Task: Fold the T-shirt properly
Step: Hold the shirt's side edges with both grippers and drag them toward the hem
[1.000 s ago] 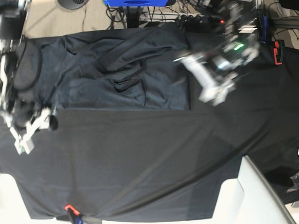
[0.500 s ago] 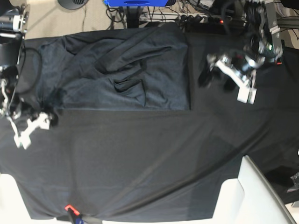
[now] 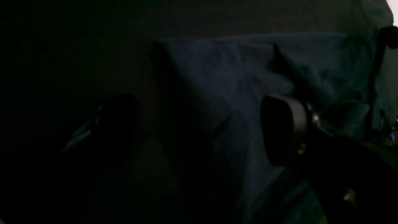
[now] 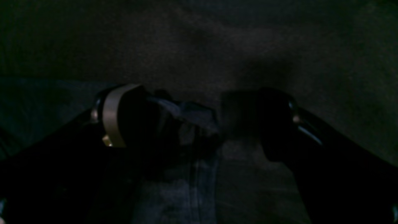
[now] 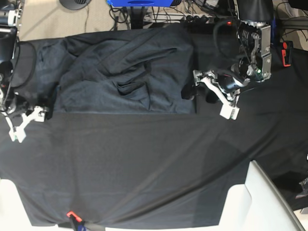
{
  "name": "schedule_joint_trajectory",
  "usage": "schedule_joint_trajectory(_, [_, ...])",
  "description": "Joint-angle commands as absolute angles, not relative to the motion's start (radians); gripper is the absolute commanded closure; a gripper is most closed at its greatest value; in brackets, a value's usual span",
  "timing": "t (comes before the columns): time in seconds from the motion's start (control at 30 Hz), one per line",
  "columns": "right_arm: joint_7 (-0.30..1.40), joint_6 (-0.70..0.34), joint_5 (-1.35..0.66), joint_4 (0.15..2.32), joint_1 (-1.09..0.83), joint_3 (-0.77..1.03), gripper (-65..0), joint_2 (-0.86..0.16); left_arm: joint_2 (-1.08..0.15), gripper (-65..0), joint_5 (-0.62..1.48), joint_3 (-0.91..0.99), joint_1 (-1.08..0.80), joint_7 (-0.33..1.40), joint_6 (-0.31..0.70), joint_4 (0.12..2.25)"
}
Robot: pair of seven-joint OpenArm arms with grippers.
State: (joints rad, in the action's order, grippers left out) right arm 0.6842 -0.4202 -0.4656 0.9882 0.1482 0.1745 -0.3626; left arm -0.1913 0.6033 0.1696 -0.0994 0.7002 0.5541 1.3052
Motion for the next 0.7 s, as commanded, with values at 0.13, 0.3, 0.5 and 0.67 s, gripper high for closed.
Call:
schedule_joint_trajectory(0.13, [0.673, -0.426, -0.476, 1.003, 0.160, 0.179, -51.3, -0.377, -0.180, -60.7, 0.625, 0.168, -0.065, 0.682, 0.565, 1.302])
schedule_joint_trajectory(0.3, [0.667, -0.426, -0.476, 0.951, 0.160, 0.179, -51.0, -0.364, -0.166, -60.7, 0.619, 0.168, -0.050, 0.682, 0.565, 1.290])
schedule_joint_trajectory(0.5, [0.665, -0.426, -0.476, 0.941, 0.160, 0.179, -50.9, -0.361, -0.162, -60.7, 0.618, 0.170, -0.033, 0.682, 0.564, 1.267])
schedule_joint_trajectory(0.67, [0.665, -0.426, -0.476, 0.941, 0.160, 0.179, -50.9, -0.361, -0.154, -60.7, 0.619, 0.166, 0.012, 0.679, 0.564, 1.175])
